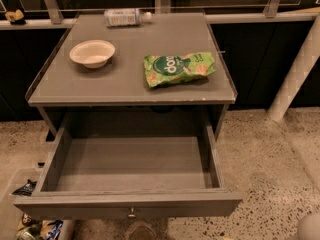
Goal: Close top drawer
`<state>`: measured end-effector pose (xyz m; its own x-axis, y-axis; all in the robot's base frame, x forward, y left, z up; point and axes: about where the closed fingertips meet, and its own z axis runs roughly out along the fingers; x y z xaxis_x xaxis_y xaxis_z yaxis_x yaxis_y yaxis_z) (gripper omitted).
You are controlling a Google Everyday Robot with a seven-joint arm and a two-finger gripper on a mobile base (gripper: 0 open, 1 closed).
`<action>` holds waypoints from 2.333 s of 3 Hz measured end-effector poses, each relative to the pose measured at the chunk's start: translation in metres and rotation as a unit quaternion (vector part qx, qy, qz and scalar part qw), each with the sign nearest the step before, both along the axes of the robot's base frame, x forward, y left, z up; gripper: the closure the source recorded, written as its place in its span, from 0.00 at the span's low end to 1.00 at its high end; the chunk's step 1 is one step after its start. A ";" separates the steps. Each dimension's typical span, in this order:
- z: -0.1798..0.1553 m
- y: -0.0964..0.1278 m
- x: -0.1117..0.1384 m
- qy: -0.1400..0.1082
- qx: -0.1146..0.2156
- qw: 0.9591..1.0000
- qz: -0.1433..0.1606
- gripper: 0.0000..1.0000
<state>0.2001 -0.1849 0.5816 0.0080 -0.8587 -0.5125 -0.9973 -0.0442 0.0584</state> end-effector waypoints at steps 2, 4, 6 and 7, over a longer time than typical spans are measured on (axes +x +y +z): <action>-0.038 0.026 0.039 0.021 -0.076 0.994 0.074 0.00; -0.039 0.048 0.058 -0.038 -0.141 0.986 0.080 0.00; -0.041 0.050 0.077 -0.050 -0.145 0.986 0.072 0.00; -0.035 0.061 0.099 -0.093 -0.162 0.980 0.061 0.00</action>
Offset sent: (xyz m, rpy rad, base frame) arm 0.0787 0.0525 -0.0546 -0.2801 0.0226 0.2703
